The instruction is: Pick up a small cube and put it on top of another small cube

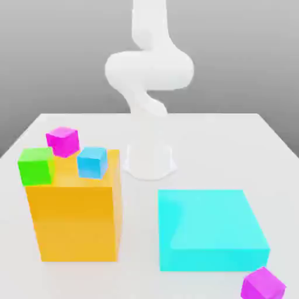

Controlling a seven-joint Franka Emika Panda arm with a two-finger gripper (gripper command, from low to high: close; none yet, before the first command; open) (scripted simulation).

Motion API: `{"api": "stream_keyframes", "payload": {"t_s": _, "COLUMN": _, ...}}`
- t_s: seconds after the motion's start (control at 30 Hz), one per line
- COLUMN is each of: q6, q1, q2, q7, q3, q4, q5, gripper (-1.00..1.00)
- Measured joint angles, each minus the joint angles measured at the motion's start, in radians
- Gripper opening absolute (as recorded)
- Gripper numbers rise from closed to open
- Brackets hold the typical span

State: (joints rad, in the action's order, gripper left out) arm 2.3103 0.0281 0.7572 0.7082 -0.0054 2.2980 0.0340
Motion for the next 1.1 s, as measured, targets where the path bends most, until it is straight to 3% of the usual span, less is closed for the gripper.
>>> {"api": "stream_keyframes", "payload": {"t_s": 0.17, "q6": 0.006, "q1": 0.015, "q2": -0.027, "q7": -0.060, "q3": -0.002, "q4": -0.001, "q5": 0.018, "gripper": 0.00}}
{"api": "stream_keyframes", "payload": {"t_s": 0.3, "q6": 0.031, "q1": 0.088, "q2": -0.141, "q7": -0.316, "q3": -0.025, "q4": -0.007, "q5": 0.093, "gripper": 0.00}}
{"api": "stream_keyframes", "payload": {"t_s": 0.67, "q6": 0.045, "q1": 0.127, "q2": -0.195, "q7": -0.450, "q3": -0.042, "q4": -0.006, "q5": 0.121, "gripper": 0.00}}
{"api": "stream_keyframes", "payload": {"t_s": 1.1, "q6": 0.103, "q1": 0.275, "q2": -0.413, "q7": -1.022, "q3": -0.119, "q4": -0.007, "q5": 0.182, "gripper": 0.00}}
